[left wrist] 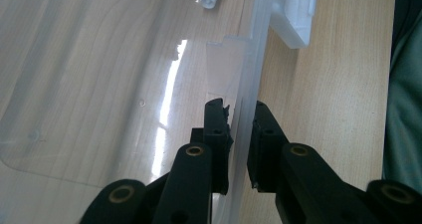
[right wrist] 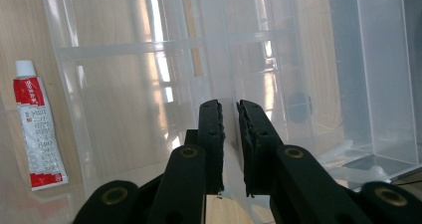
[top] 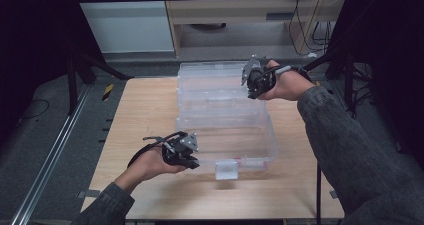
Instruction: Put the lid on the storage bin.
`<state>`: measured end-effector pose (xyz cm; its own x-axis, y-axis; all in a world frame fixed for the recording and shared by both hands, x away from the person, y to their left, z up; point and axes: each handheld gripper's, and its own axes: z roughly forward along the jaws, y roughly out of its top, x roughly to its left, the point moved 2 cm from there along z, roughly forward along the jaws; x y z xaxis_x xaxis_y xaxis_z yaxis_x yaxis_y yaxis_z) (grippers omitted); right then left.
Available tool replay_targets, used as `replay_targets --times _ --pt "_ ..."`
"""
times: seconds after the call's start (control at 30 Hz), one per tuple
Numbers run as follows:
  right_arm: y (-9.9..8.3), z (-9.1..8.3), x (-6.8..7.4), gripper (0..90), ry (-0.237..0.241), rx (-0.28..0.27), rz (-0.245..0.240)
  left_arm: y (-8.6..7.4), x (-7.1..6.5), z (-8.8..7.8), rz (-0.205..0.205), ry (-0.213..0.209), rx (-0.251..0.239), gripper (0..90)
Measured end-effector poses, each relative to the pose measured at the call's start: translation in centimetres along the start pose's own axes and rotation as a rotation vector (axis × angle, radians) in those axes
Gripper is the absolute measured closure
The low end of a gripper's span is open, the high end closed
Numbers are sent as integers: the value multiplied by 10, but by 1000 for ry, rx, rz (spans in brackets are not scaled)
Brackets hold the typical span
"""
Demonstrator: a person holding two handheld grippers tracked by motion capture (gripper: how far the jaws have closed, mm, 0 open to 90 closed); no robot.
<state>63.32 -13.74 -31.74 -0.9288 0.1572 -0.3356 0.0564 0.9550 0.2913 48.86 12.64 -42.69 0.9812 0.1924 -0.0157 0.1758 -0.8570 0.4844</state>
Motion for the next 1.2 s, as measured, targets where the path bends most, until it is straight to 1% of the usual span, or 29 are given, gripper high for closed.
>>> replay_targets --times 0.1,0.3,0.33,0.53,0.67,0.73,0.9,1.07,1.2 --pt "0 0 0 813 3 0 -4 1 0 0 0 4 9 807" --pt "2 0 1 828 7 1 -26 2 -3 0 -10 31 13 807" --pt "2 0 1 830 8 1 -32 1 -3 0 -11 36 8 807" --pt "5 -1 2 843 20 17 -52 3 -7 0 -14 74 23 805" --pt "7 -2 2 854 28 25 -58 3 -6 -1 -28 77 16 803" --pt "6 -4 3 860 37 23 -56 2 -7 -1 -39 81 10 801" --pt "7 -6 5 868 48 15 -46 2 -7 -1 -47 90 9 797" --pt "10 -9 8 875 55 11 -53 1 -8 0 -46 103 19 794" --pt "11 -12 12 876 49 14 -60 1 -9 0 -47 111 20 792"
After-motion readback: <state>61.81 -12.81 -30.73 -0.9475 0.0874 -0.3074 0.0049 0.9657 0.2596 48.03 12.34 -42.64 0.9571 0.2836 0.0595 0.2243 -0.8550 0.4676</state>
